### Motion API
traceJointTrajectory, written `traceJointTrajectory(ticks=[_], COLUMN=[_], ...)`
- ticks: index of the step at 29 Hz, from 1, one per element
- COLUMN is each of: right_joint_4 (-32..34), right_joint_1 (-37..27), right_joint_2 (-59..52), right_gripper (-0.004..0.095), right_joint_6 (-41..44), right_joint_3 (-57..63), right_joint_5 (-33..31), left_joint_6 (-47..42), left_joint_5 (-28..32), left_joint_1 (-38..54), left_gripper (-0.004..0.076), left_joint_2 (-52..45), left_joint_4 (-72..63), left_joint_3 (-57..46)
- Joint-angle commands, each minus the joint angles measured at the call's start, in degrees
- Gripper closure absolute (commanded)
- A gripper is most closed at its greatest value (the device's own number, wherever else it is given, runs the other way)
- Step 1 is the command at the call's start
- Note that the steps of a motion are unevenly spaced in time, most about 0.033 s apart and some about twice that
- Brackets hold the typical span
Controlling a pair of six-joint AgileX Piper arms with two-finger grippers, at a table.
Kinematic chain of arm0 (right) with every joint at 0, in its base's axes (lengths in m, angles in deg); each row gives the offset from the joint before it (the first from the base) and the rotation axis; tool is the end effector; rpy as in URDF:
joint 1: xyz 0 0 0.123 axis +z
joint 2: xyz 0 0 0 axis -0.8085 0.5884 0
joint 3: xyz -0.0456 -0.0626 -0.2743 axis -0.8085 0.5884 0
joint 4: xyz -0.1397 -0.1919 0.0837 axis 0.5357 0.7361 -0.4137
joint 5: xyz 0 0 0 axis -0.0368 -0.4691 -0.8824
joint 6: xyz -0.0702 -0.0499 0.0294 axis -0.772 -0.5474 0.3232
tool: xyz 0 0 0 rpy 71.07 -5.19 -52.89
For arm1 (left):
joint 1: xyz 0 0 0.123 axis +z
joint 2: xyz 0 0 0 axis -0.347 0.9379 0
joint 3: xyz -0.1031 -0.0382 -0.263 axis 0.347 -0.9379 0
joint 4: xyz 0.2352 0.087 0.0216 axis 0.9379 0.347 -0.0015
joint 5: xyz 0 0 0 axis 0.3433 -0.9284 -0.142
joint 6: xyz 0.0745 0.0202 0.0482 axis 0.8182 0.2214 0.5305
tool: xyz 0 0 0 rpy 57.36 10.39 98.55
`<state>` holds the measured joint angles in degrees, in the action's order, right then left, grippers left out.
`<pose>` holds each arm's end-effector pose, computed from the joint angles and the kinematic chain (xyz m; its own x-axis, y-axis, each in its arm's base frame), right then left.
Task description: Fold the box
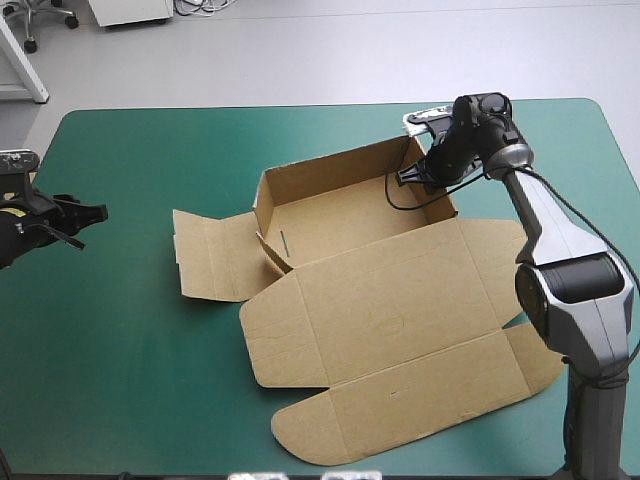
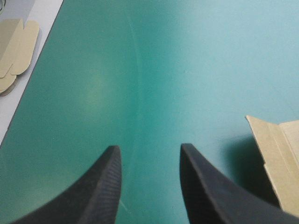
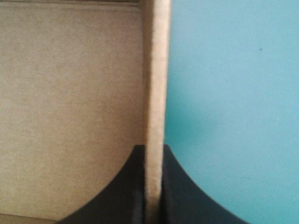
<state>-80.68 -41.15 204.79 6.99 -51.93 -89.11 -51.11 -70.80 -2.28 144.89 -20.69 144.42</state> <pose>0.4551 0.1110 0.2891 -0.8674 -0.3234 -0.3783 -0.3602 0.9324 0.0289 0.2515 0.0689 0.3651 -0.6088 -0.0698 -0.7902 -0.1322 0.9911 0.0142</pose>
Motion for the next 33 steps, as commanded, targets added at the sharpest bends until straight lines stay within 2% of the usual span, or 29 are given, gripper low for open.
traceJointTrajectory(ticks=[1,5,13,25,29,33], right_joint_4=[-2.4,-3.8,-13.4,-29.5,-30.8,-34.5], right_joint_1=[-2.2,-4.3,-10.4,-18.9,-19.7,-19.6], right_joint_2=[-7.1,-10.4,-16.8,-26.1,-28.4,-29.8], right_gripper=[0.0925,0.0925,0.0925,0.0925,0.0925,0.0925], right_joint_6=[-0.8,-1.6,-5.0,-9.8,-10.4,-10.1], right_joint_3=[-3.6,-3.7,-3.7,-3.7,-3.7,-3.4], right_joint_5=[-0.3,-0.3,0.2,0.6,-0.3,-0.3], left_joint_6=[-0.2,-0.2,0.2,9.2,18.1,31.2], left_joint_5=[3.1,2.9,1.7,1.7,-0.5,-6.8], left_joint_1=[-0.4,-0.4,-0.4,-0.3,-0.3,-0.4], left_gripper=[0.0431,0.0431,0.0431,0.0431,0.0431,0.0431], left_joint_2=[-1.2,-1.2,0.7,8.7,12.1,15.9], left_joint_4=[-1.8,-2.3,-4.9,-17.6,-31.3,-52.1], left_joint_3=[1.6,1.6,1.6,1.6,1.6,1.6])
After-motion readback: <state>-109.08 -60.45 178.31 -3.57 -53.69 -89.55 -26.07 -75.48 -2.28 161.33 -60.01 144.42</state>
